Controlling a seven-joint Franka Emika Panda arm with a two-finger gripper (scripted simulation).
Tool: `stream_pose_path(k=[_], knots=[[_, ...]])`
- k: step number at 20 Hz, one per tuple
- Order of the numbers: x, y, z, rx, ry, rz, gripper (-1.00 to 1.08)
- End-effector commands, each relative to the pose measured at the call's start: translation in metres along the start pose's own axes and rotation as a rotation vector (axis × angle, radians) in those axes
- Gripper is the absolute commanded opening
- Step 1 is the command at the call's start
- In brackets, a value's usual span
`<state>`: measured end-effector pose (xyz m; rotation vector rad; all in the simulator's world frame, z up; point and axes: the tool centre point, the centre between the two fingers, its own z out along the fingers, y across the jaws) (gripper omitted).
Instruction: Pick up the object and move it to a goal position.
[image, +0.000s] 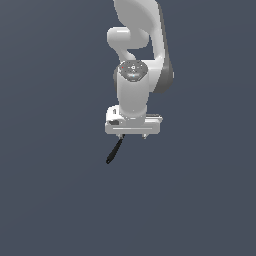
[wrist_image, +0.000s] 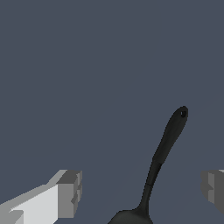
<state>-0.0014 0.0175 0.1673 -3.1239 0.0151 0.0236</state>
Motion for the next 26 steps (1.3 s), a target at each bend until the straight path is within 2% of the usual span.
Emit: stream_pose_path(k=[1,9,14,20,26], knots=[[0.0,0.0,0.0,0.0,0.0,0.0,1.0],[0.009,0.02,-0.013,0.018,0.034,0.065,1.0],[0.01,0.022,-0.014,0.019,0.037,0.068,1.0],[0.002,0.024,-0.001,0.017,0.034,0.097,1.0],[-0.017,0.03,0.028,0.01,0.029,0.163,1.0]])
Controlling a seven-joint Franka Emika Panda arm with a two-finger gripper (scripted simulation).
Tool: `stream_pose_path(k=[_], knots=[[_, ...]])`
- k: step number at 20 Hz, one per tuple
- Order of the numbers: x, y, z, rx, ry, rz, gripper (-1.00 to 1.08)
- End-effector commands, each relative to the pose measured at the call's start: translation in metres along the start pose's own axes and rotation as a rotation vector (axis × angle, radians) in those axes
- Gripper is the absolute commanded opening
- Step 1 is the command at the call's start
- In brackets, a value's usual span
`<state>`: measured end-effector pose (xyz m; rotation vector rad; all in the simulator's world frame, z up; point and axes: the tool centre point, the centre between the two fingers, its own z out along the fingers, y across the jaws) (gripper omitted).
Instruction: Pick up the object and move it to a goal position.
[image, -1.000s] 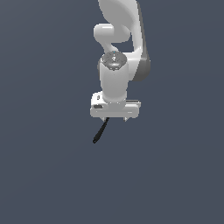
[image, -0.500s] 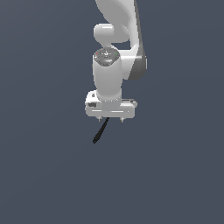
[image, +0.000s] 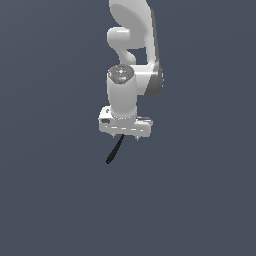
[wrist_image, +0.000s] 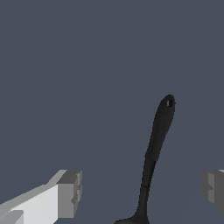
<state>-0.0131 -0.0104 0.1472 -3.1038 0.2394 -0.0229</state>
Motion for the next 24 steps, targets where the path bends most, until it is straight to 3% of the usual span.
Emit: stream_pose_path(k=[1,13,24], knots=[[-0.01,0.005,0.014,-0.004,-0.003,0.034,1.0],[-0.063,0.028,0.072,-0.027,-0.009,0.187,1.0],[-0.07,0.031,0.082,-0.03,-0.01,0.203,1.0]])
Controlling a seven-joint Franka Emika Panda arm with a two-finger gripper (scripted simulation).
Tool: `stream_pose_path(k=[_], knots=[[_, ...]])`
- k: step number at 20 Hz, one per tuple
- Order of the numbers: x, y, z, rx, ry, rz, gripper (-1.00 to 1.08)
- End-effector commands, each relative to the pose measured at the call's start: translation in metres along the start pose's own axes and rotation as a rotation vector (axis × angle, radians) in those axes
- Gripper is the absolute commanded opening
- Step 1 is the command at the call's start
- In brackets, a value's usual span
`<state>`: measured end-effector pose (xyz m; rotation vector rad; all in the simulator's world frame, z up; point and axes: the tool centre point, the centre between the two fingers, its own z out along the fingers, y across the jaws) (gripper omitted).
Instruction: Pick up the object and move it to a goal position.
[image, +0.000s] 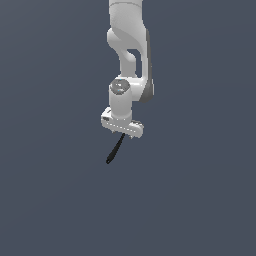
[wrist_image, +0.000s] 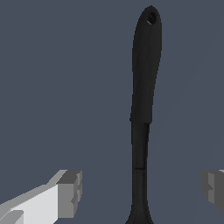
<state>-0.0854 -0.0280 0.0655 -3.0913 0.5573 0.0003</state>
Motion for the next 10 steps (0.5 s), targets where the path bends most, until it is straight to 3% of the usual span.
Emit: stream_pose_path(k=[1,10], knots=[[0.0,0.0,0.005,0.0,0.0,0.001,1.0],[-0.002,0.001,0.042,0.0,0.0,0.003,1.0]])
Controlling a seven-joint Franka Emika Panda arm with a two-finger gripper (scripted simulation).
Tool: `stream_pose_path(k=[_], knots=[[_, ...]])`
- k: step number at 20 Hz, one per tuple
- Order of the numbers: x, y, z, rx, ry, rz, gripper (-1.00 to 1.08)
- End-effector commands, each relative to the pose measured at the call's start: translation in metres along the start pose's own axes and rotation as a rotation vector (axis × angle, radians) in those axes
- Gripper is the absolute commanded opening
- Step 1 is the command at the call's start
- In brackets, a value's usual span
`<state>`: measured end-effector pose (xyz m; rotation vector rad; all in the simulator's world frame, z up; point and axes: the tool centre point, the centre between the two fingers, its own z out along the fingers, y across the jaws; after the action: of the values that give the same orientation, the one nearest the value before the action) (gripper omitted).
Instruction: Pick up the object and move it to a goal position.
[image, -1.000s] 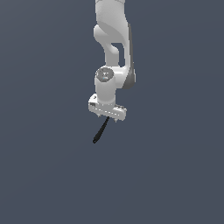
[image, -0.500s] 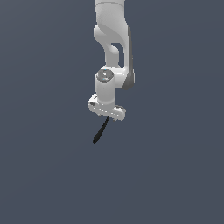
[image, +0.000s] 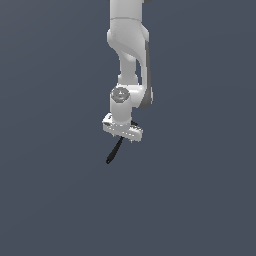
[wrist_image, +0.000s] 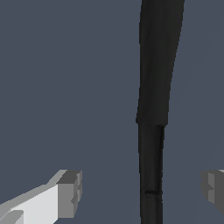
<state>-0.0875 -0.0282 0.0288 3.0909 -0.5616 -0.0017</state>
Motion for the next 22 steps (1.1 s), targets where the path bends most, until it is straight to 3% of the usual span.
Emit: stream_pose_path(k=[1,5,6,22], knots=[[0.0,0.0,0.008,0.0,0.001,0.001,1.0],[0.0,0.0,0.012,0.0,0.001,0.001,1.0],[0.0,0.0,0.012,0.0,0.001,0.001,-1.0],[0.003,0.002,0.001,0.0,0.001,0.003,-1.0]])
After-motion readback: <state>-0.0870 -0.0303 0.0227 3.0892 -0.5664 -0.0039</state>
